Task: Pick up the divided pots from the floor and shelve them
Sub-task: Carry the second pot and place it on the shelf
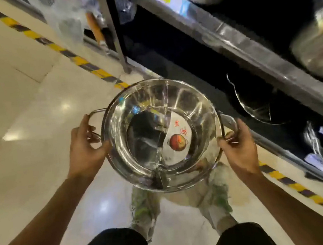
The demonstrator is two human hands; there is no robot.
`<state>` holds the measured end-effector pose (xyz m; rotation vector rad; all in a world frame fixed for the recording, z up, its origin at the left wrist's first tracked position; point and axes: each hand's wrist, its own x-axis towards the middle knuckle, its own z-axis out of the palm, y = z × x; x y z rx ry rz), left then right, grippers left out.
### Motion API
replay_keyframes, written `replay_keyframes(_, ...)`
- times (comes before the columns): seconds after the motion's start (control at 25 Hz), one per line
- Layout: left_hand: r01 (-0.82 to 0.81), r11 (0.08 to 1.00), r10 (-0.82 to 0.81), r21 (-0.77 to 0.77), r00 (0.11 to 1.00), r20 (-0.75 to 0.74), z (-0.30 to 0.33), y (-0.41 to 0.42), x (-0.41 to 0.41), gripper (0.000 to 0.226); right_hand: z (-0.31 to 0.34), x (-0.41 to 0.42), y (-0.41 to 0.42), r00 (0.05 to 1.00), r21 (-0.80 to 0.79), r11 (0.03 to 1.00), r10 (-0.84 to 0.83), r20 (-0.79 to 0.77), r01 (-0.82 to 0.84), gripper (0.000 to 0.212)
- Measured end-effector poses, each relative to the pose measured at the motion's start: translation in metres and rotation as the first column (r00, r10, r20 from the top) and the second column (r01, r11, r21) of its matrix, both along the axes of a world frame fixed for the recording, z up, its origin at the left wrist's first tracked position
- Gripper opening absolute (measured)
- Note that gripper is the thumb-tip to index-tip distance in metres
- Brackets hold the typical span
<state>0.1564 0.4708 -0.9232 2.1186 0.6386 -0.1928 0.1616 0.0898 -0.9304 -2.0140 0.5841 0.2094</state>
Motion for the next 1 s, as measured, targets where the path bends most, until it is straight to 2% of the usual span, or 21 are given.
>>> replay_keyframes(0.16, -0.114, 0.993, 0.110, 0.009, 0.979, 0.174, -0.078, -0.025, 0.056, 0.082, -0.092, 0.064, -0.013, 0.982, 0.077, 0.993, -0.099, 0.160, 0.088, 0.076)
replay_keyframes(0.36, -0.057, 0.998, 0.041, 0.025, 0.908, 0.418, -0.130, -0.047, 0.141, 0.067, -0.148, 0.173, -0.039, 0.918, -0.022, 0.995, -0.083, 0.389, 0.099, 0.065)
replay_keyframes(0.48, -0.033, 0.998, 0.002, 0.049, 0.846, 0.533, -0.146, -0.055, 0.189, 0.060, -0.154, 0.228, -0.051, 0.897, -0.034, 0.991, -0.100, 0.432, 0.127, 0.072)
replay_keyframes(0.6, 0.015, 0.993, -0.077, 0.117, 0.839, 0.539, -0.163, -0.061, 0.234, 0.075, -0.157, 0.262, -0.066, 0.885, -0.084, 0.991, -0.054, 0.462, 0.104, 0.074)
replay_keyframes(0.72, 0.154, 0.982, -0.190, 0.112, 0.841, 0.506, -0.168, -0.068, 0.255, 0.082, -0.156, 0.278, -0.073, 0.895, -0.123, 0.985, -0.053, 0.443, 0.120, 0.075)
replay_keyframes(0.88, 0.268, 0.955, -0.187, -0.131, 0.881, 0.435, -0.154, -0.071, 0.258, 0.099, -0.149, 0.270, -0.059, 0.932, -0.045, 0.999, 0.022, 0.363, -0.006, 0.080)
replay_keyframes(1.0, 0.201, 0.951, -0.080, -0.236, 0.895, 0.440, -0.152, -0.067, 0.255, 0.099, -0.146, 0.248, -0.046, 0.937, -0.013, 0.996, 0.092, 0.337, -0.093, 0.090)
